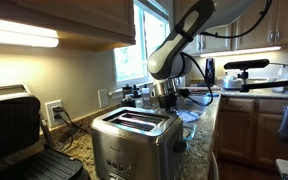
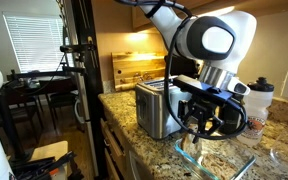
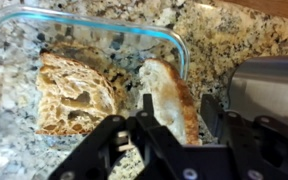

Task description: Place one slice of bread in the toaster

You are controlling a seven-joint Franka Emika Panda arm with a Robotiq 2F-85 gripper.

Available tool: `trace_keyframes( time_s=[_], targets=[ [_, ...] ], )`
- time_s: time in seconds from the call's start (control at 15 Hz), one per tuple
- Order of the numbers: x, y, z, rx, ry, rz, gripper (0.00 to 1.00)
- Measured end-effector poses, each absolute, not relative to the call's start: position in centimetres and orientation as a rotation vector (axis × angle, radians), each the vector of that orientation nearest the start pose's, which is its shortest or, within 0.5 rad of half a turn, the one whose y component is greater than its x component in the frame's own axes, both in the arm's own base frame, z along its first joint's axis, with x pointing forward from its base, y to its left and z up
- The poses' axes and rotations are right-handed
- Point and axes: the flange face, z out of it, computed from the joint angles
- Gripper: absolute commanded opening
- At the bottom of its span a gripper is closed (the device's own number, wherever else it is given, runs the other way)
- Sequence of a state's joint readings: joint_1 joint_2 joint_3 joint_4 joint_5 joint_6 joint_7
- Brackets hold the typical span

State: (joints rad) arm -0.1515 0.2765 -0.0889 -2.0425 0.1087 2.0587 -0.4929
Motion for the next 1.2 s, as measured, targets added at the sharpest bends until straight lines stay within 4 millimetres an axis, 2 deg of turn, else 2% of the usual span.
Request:
trace_keyframes(
  time_s=[0.13, 0.27, 0.4, 1.2],
  targets=[
    [54.61, -12.87, 28.84, -2.959, -0.276, 0.324, 0.08],
    [54.59, -13.04, 28.85, -2.96, -0.272, 0.322, 0.05],
    [54.67, -13.03, 28.95, -2.958, -0.268, 0.317, 0.08],
    [54.93, -13.16, 29.83, -2.973, -0.267, 0.27, 0.08]
  ],
)
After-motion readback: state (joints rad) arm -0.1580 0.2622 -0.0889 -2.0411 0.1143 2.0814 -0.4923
